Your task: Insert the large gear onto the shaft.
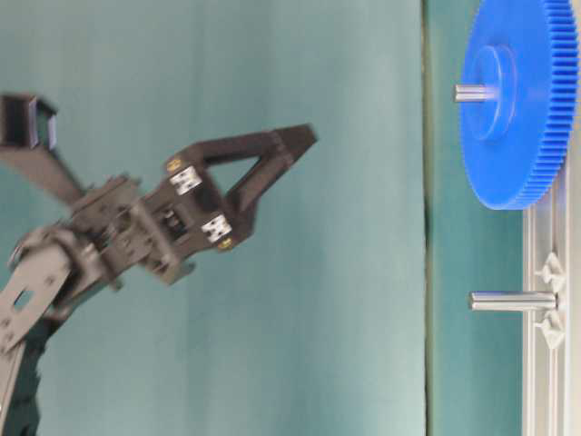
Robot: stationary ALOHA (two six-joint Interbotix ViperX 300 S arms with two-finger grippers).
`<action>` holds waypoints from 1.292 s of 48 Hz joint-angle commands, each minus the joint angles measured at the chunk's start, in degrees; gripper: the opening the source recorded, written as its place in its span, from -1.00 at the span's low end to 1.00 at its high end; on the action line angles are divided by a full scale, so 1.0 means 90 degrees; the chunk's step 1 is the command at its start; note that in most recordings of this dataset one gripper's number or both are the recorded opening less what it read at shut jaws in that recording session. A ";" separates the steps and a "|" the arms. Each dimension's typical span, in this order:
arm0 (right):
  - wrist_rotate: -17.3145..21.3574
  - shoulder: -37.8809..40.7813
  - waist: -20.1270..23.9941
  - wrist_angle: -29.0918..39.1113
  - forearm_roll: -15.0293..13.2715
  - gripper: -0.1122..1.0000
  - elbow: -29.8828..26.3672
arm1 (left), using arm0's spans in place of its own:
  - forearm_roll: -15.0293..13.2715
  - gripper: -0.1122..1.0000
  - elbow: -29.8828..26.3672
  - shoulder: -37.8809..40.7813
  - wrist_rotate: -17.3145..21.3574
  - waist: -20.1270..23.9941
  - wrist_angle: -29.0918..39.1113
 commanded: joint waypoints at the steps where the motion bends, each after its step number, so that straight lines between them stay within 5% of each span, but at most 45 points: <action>1: 0.0049 0.0039 0.0000 -0.0020 0.0010 0.55 -0.0137 | 0.0010 0.74 0.0156 -0.0488 -0.0078 -0.0010 -0.0186; 22: 0.0049 0.0039 0.0000 0.0000 0.0000 0.55 -0.0117 | 0.0010 0.74 0.1367 -0.1504 -0.0703 -0.0010 -0.0967; 62: 0.0049 -0.0039 -0.0020 0.0000 0.0010 0.55 -0.0078 | 0.0010 0.74 0.2998 -0.2607 -0.0752 -0.0430 -0.2549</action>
